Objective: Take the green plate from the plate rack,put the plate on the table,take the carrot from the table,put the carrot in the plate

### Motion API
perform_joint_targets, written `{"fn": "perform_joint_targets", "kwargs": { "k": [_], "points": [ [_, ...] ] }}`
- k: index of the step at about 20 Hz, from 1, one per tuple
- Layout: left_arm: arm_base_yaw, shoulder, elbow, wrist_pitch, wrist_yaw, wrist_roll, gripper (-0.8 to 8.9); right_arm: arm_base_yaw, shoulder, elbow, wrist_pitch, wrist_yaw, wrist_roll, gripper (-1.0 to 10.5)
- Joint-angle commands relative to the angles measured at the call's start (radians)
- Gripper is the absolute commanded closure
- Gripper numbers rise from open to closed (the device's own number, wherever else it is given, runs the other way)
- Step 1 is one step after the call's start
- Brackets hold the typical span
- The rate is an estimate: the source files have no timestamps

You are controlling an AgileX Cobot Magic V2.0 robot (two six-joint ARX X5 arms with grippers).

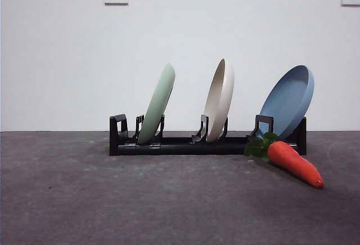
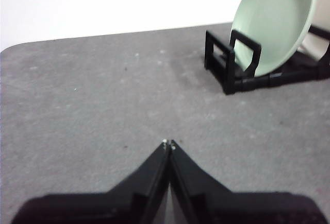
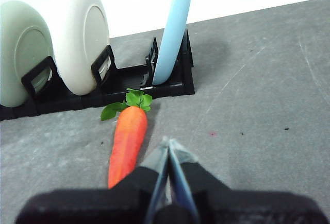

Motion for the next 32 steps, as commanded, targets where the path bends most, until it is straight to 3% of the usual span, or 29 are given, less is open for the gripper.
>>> {"fn": "perform_joint_targets", "kwargs": {
  "k": [1, 6, 16, 23, 32],
  "points": [
    [0.002, -0.003, -0.012, 0.021, 0.003, -0.109, 8.18, 0.0, -0.003, -0.008, 0.011, -0.004, 0.023, 9.5],
    [0.002, -0.003, 0.019, 0.018, 0.082, -0.222, 8.2, 0.001, 0.0, 0.042, 0.015, -0.004, 0.125, 9.6],
    [0.002, 0.039, 0.203, -0.095, 0.182, -0.288, 8.2, 0.001, 0.145, 0.277, -0.1, -0.061, 0.124, 9.6],
    [0.002, 0.164, 0.392, -0.216, 0.311, -0.281, 8.2, 0.001, 0.356, 0.533, -0.35, -0.235, -0.027, 9.6],
    [0.002, 0.34, 0.629, -0.447, 0.546, -0.132, 8.2, 0.002, 0.579, 0.833, -0.709, -0.448, -0.241, 9.6]
  ]
}}
